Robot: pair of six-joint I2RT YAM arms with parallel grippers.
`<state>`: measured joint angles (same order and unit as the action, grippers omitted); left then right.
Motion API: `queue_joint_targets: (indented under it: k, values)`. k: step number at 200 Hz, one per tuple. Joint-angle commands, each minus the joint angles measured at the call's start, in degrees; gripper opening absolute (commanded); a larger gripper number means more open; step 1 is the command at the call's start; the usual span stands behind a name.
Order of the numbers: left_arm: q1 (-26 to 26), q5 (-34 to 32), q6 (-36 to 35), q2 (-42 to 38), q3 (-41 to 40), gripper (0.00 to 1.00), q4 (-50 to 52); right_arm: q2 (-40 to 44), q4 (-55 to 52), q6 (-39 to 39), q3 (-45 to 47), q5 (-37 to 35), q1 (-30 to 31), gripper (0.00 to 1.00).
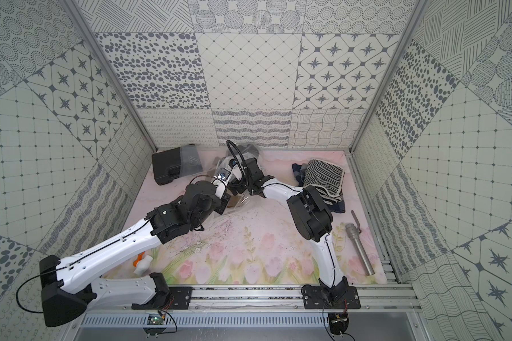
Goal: Take the blanket out of the vacuum bag
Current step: Take out the blanket from the vacuum bag.
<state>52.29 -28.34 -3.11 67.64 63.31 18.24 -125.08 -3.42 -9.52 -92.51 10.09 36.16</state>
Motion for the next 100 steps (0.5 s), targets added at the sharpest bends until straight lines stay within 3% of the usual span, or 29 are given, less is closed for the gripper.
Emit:
queue_joint_targets:
  k: [1,18,40,71,100]
  values:
    - [-2.3,6.9,-2.6,1.6,1.4,0.00,-6.8,-4.5,-5.9,-0.8,-4.3,-4.0,-2.6,0.96]
    - [-3.5,7.8,-2.8,2.4,2.4,0.00,-6.7,-3.9,-9.2,-1.1,-5.1,-5.4,-2.8,0.96]
    - [-4.7,9.0,-2.6,3.0,2.4,0.00,-6.6,-1.0,-13.1,2.3,-2.3,-1.8,-3.9,0.96]
    - [-6.3,11.1,-1.4,3.7,1.1,0.00,-7.8,1.3,-12.1,0.3,2.8,-7.3,-4.0,0.96]
    - [-6.5,11.7,-0.2,4.1,0.8,0.00,-8.0,-1.1,-11.2,-0.2,-0.8,-9.7,-3.6,0.80]
